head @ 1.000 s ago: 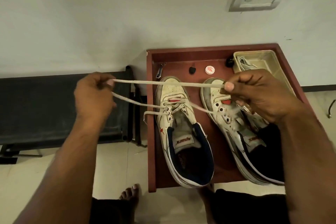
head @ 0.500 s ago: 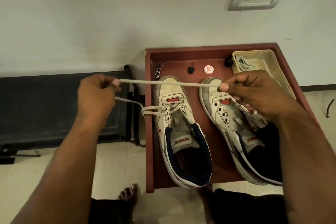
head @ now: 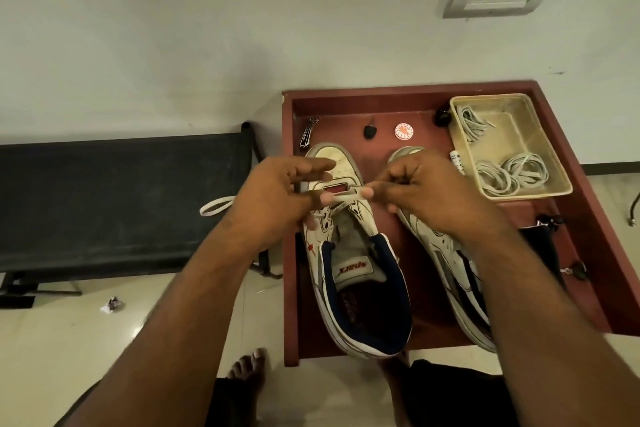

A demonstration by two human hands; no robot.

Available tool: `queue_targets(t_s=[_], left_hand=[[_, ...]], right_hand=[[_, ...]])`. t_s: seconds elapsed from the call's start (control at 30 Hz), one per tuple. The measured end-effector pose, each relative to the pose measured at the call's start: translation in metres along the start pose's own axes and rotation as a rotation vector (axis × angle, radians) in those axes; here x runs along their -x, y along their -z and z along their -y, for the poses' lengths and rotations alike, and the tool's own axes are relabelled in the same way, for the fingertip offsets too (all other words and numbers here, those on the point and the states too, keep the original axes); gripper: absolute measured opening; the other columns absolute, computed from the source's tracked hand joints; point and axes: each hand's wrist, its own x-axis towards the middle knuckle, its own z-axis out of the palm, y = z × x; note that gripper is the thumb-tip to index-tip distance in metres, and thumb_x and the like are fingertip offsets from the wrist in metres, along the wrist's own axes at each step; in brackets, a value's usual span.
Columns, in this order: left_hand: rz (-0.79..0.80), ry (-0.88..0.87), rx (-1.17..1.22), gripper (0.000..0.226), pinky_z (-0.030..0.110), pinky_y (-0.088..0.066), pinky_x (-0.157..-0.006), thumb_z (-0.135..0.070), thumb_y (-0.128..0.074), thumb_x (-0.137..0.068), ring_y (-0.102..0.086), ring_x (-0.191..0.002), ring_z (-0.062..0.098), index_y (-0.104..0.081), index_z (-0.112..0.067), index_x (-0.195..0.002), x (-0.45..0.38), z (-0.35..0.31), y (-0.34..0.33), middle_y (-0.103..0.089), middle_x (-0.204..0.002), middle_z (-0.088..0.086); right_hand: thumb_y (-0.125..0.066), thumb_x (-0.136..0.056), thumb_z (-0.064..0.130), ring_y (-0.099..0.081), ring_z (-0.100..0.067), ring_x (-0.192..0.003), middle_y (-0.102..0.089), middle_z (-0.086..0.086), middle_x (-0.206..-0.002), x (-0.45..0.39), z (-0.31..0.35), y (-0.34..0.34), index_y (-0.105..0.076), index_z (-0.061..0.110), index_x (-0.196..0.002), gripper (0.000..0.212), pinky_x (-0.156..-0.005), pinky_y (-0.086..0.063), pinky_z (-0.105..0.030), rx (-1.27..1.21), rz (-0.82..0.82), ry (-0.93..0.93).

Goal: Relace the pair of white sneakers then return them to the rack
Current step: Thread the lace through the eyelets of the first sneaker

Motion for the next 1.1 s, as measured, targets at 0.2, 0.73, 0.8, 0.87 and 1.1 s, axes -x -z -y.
queue_targets(t_s=[0.2, 0.73, 0.8, 0.87, 1.1], left_hand=[[0.015, 0.004, -0.016, 0.009, 0.03, -0.062, -0.068, -0.014, -0.077, -0.081, -0.072, -0.069, 0.016, -0.077, -0.013, -0.09, -0.002, 0.003, -0.003, -0.075, -0.076, 0.002], [-0.138, -0.004, -0.09, 0.011, 0.009, -0.049, -0.055, -0.005, -0.073, -0.082, -0.061, -0.057, -0.004, -0.077, -0.016, -0.08, -0.01, 0.021, -0.035, -0.068, -0.066, -0.01], [-0.148, 0.002, -0.09, 0.014, 0.012, -0.052, -0.058, -0.005, -0.074, -0.081, -0.063, -0.059, -0.002, -0.077, -0.018, -0.078, -0.012, 0.024, -0.036, -0.069, -0.067, -0.01], [-0.146, 0.001, -0.098, 0.015, 0.012, -0.052, -0.058, -0.004, -0.074, -0.08, -0.063, -0.059, -0.002, -0.077, -0.018, -0.077, -0.013, 0.026, -0.037, -0.069, -0.066, -0.011], [-0.047, -0.019, -0.122, 0.011, 0.005, -0.044, -0.054, -0.003, -0.072, -0.083, -0.059, -0.057, -0.008, -0.077, -0.013, -0.081, -0.013, 0.024, -0.034, -0.067, -0.068, -0.01]], right_hand=[[-0.074, -0.084, 0.028, -0.048, -0.002, -0.039, -0.061, 0.005, -0.05, -0.009, 0.001, -0.022, -0.066, 0.019, -0.066, 0.022, -0.042, -0.04, -0.016, -0.096, -0.163, -0.079], [-0.078, -0.076, 0.005, -0.07, -0.018, -0.071, -0.072, -0.003, -0.078, -0.011, -0.02, -0.047, -0.067, 0.026, -0.113, 0.044, -0.069, -0.059, -0.032, -0.019, -0.278, -0.263], [-0.078, -0.076, 0.003, -0.07, -0.022, -0.072, -0.071, -0.005, -0.075, -0.011, -0.02, -0.048, -0.066, 0.027, -0.108, 0.043, -0.067, -0.058, -0.033, -0.074, -0.313, -0.27], [-0.078, -0.076, 0.002, -0.07, -0.022, -0.073, -0.07, -0.006, -0.074, -0.011, -0.019, -0.047, -0.065, 0.027, -0.106, 0.042, -0.065, -0.056, -0.03, -0.118, -0.318, -0.279], [-0.079, -0.074, 0.001, -0.07, -0.023, -0.079, -0.07, -0.01, -0.08, -0.011, -0.018, -0.044, -0.066, 0.023, -0.101, 0.038, -0.07, -0.055, -0.031, -0.212, -0.298, -0.336]])
